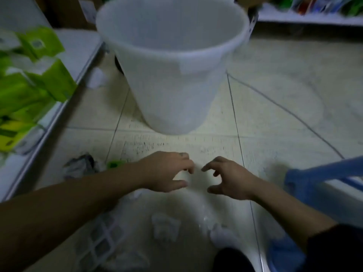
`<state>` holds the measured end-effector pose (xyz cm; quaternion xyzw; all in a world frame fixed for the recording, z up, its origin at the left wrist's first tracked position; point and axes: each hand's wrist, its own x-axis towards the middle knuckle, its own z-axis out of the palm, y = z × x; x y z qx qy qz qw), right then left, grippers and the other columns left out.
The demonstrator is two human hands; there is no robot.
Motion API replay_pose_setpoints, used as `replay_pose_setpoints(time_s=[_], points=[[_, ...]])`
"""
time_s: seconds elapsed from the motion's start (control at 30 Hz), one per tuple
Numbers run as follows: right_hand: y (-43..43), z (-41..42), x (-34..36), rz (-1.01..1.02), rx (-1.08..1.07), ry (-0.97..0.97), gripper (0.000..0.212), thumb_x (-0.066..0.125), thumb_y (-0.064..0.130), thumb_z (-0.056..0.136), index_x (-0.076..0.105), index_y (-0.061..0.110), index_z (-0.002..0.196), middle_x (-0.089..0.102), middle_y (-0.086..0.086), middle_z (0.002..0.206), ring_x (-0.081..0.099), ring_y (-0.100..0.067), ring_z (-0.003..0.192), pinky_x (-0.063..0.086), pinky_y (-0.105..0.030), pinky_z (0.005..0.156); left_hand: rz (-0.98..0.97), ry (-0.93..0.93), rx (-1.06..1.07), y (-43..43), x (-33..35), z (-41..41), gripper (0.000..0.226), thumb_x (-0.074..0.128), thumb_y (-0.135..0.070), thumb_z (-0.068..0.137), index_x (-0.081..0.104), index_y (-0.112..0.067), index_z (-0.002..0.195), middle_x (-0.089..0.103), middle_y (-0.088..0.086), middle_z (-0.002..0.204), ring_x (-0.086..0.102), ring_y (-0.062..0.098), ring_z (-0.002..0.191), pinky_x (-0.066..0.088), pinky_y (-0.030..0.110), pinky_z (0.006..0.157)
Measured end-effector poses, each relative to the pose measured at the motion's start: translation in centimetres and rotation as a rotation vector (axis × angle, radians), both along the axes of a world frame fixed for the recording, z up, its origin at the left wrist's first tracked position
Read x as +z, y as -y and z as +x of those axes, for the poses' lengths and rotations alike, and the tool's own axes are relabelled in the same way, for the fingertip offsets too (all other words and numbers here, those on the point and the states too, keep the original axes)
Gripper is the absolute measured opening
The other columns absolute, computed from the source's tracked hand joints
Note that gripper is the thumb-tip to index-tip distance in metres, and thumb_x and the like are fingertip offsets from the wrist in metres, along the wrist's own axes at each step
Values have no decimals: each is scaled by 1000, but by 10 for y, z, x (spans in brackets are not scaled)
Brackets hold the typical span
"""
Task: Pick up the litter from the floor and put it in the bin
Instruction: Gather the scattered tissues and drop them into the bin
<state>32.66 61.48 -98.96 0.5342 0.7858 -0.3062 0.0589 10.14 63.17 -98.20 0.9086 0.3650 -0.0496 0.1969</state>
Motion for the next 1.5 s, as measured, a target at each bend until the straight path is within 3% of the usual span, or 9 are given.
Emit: replay_pose_setpoints(time_s=[0.33,0.43,0.57,0.73,1.0,1.1,1.2,1.33,1.5], points=[[70,25,-85,-286,214,298,50,73,36,76,57,24,122,62,0,118,58,-19,104,48,-31,83,-325,-272,-150,71,-107,-21,64,65,-56,77,40,-30,129,45,-1,125,48,21,105,41,34,78],[74,25,-91,-267,201,277,41,62,49,80,60,23,111,63,-1,107,60,-19,95,51,-34,81,-271,-310,-225,80,-118,-25,56,65,-37,84,38,-23,132,42,5,126,47,26,103,43,39,80],[71,15,-97,-266,197,269,33,54,47,83,65,21,100,65,-2,96,62,-20,90,51,-32,76,-293,-169,-12,86,-123,-30,22,54,-30,93,56,-14,107,56,8,109,56,27,95,46,40,78],[41,-25,-94,-101,272,164,20,55,33,89,68,21,100,67,-2,91,61,-17,80,52,-30,68,-328,-165,212,80,-105,-57,25,54,-37,92,61,-13,92,61,7,98,59,26,90,42,41,94],[5,-170,-101,110,650,-87,22,63,34,85,66,26,104,49,-5,130,52,-22,111,47,-33,81,-316,-166,567,117,-62,-155,28,69,-36,83,69,-16,102,53,2,104,46,14,81,28,25,62],[15,-205,-121,229,775,-35,24,59,33,86,66,26,109,50,-6,130,49,-24,112,46,-34,82,-335,-107,647,159,-67,-160,27,69,-40,82,71,-22,102,53,3,127,48,17,110,38,23,79],[19,-206,-137,242,825,-16,28,57,25,87,61,20,114,51,-7,123,48,-26,105,45,-35,80,-362,-182,652,198,-85,-141,28,64,-47,83,70,-31,105,34,2,152,23,20,140,29,37,110],[23,-192,-145,216,713,-93,24,56,18,87,61,13,110,55,-11,111,52,-28,97,44,-35,76,-433,-262,743,223,-113,-107,28,59,-42,87,65,-29,111,10,9,160,-1,29,147,26,54,111],[16,-164,-145,163,619,-112,21,55,18,89,63,12,108,55,-10,110,53,-28,98,48,-35,76,-208,-160,865,202,-129,-100,23,55,-23,90,66,-15,109,54,12,125,45,29,119,41,47,93]])
